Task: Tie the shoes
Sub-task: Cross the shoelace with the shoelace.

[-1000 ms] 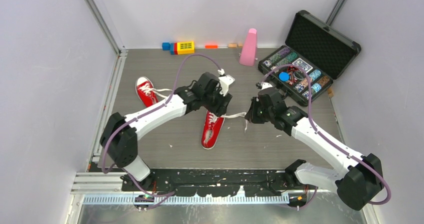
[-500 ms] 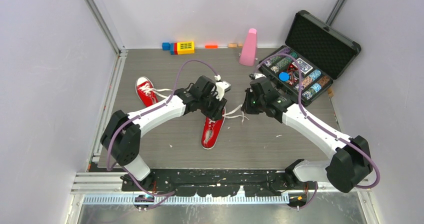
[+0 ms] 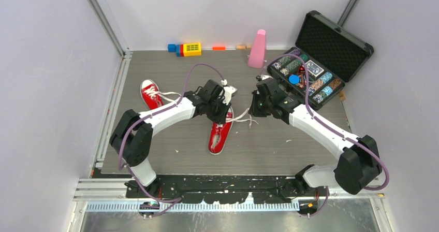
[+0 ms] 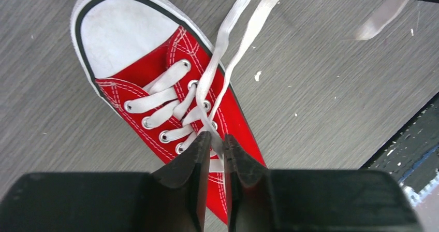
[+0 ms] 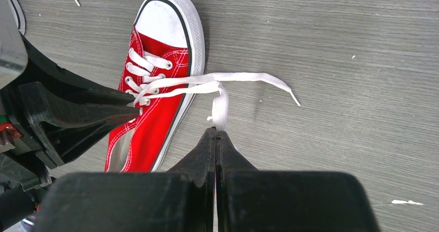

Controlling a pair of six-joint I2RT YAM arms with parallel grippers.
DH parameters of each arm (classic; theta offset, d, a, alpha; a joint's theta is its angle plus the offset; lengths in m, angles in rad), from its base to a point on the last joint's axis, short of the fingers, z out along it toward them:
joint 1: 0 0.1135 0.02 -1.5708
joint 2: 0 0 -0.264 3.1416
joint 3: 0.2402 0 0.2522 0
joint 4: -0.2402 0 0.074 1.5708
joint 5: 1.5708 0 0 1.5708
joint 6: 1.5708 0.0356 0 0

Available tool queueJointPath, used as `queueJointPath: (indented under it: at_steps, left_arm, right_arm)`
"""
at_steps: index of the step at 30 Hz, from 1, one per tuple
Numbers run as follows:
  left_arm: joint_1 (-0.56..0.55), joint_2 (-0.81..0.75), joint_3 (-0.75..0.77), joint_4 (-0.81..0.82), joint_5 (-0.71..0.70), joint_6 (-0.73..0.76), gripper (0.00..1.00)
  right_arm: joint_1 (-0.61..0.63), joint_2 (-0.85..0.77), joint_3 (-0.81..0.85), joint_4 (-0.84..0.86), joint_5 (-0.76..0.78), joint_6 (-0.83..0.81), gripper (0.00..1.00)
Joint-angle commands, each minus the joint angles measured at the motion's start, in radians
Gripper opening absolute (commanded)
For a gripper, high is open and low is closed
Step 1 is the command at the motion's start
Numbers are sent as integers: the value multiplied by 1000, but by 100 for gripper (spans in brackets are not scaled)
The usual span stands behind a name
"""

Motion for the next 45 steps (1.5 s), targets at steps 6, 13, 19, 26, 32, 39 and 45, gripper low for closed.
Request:
queueJointPath:
  at_steps: [6, 13, 19, 26, 32, 39, 45]
  left_arm:
    - [11, -66, -3, -12, 17, 26, 0]
    - [11, -113, -18, -16, -6, 40, 1]
    - [11, -135, -29, -11, -9, 46, 0]
    - [12, -147, -74, 44, -6, 60, 0]
    - [11, -176, -120, 94, -13, 77, 0]
    - [11, -211, -162, 124, -25, 108, 0]
    - [11, -210, -175, 143, -19, 118, 0]
  right_arm:
    - [-4, 35, 65, 24, 4, -18, 0]
    - [-4, 73, 104, 22, 23, -22, 0]
    - [-7, 104, 134, 45, -9, 0, 0]
    - [-14, 183, 162, 163, -164, 129, 0]
    - [-34, 260, 136, 340, -251, 297, 0]
    - [-44, 325, 144, 435, -278, 388, 0]
    - [-49, 353, 151, 480, -321, 431, 0]
